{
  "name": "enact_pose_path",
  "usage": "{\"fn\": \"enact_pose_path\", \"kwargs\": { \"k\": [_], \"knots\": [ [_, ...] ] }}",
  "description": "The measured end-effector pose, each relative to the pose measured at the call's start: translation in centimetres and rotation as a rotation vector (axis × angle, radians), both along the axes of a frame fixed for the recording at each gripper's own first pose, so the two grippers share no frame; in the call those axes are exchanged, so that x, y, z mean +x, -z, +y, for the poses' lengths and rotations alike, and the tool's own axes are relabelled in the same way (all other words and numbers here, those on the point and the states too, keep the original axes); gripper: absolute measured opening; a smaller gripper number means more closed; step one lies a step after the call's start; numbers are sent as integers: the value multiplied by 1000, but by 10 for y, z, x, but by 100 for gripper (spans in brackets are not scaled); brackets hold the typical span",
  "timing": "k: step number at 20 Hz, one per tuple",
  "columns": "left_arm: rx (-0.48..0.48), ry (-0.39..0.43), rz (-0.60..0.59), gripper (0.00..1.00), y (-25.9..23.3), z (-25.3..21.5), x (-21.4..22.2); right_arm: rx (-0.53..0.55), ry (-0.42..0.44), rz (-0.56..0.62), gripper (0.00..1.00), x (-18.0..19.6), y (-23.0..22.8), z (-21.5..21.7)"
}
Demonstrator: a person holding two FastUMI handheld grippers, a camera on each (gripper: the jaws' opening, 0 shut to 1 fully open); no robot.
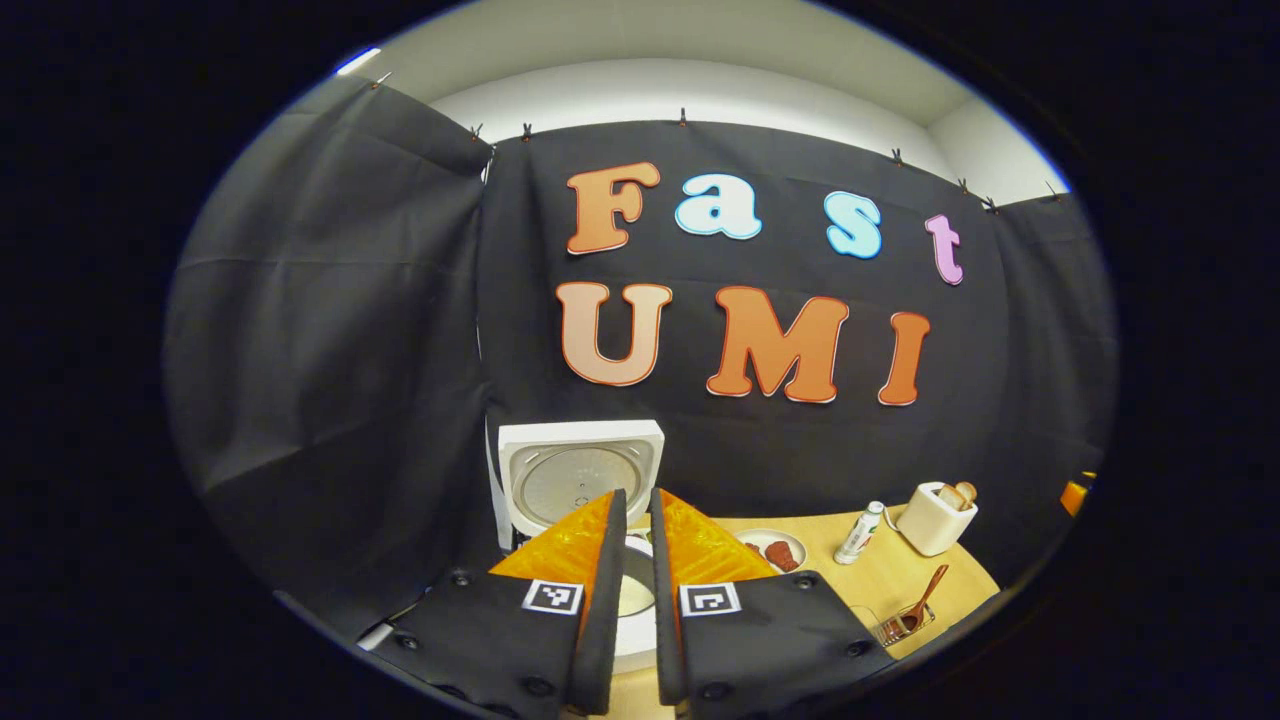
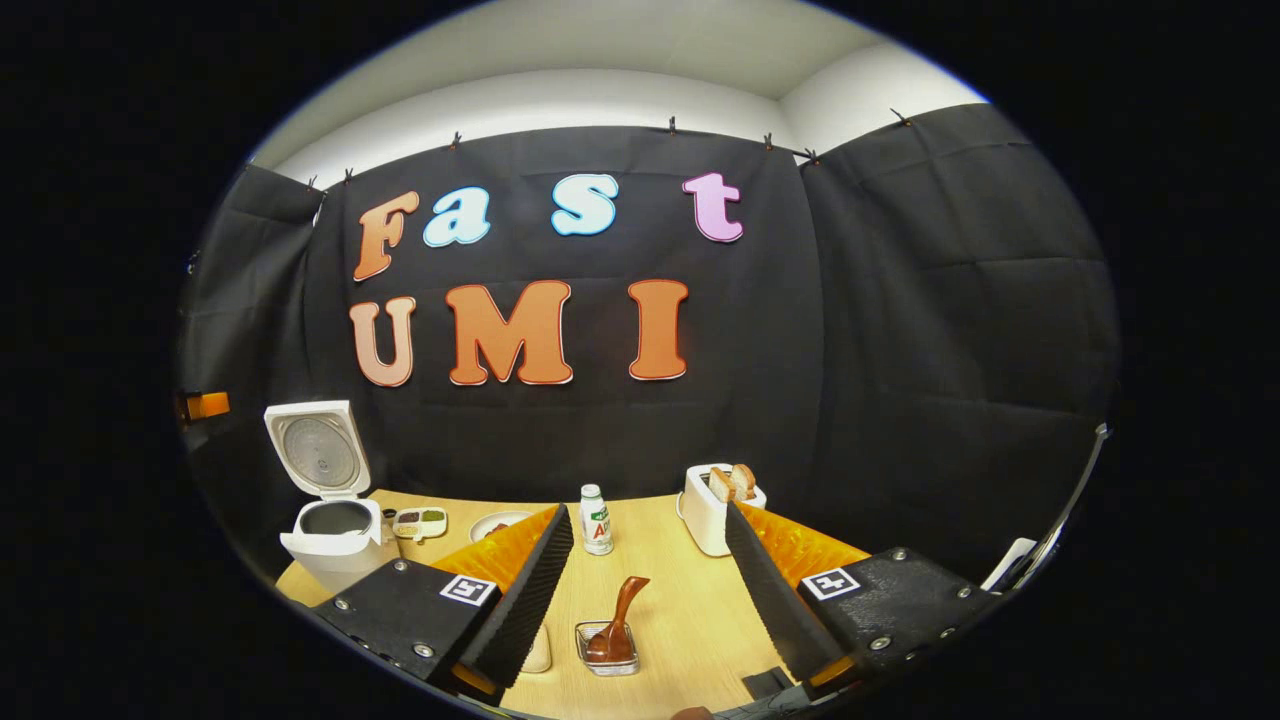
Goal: Close the left gripper, press the button to open the rice cooker; take a wooden spoon from the chopstick holder with the right hand, scoop a spoonful of rice and pour it into the rice cooker, then put the wooden spoon back into the chopstick holder.
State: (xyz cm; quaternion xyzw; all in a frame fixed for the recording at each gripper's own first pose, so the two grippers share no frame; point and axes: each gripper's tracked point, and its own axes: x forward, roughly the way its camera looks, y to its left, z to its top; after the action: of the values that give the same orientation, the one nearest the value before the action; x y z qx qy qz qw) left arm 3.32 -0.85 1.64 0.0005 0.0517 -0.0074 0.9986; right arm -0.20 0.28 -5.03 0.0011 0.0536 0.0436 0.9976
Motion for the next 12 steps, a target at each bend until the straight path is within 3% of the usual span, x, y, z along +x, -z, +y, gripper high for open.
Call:
{"fn": "enact_pose_path", "kwargs": {
  "k": [1, 3, 5, 6, 7, 9, 12],
  "knots": [
    [-7, 10, -14, 28, -2, -4, -2, 0, 1, 0, 95, -1, 1, 1],
    [-22, 25, -42, 55, -12, -5, -6, -2, 5, 1, 100, -2, 3, -2],
    [-15, 17, -57, 56, -18, 0, -9, 2, 4, 4, 95, -2, 5, -1],
    [-9, 14, -61, 50, -17, 2, -8, 6, 3, 7, 100, -1, 8, -1],
    [-8, 22, -68, 57, -20, -1, -13, 9, 3, 12, 95, -1, 11, 0],
    [8, 26, -82, 100, -25, 1, -16, 16, 4, 26, 95, 3, 20, 0],
    [22, -2, -114, 100, -32, 7, -21, 32, 6, 61, 95, 13, 42, 1]
  ]
}}
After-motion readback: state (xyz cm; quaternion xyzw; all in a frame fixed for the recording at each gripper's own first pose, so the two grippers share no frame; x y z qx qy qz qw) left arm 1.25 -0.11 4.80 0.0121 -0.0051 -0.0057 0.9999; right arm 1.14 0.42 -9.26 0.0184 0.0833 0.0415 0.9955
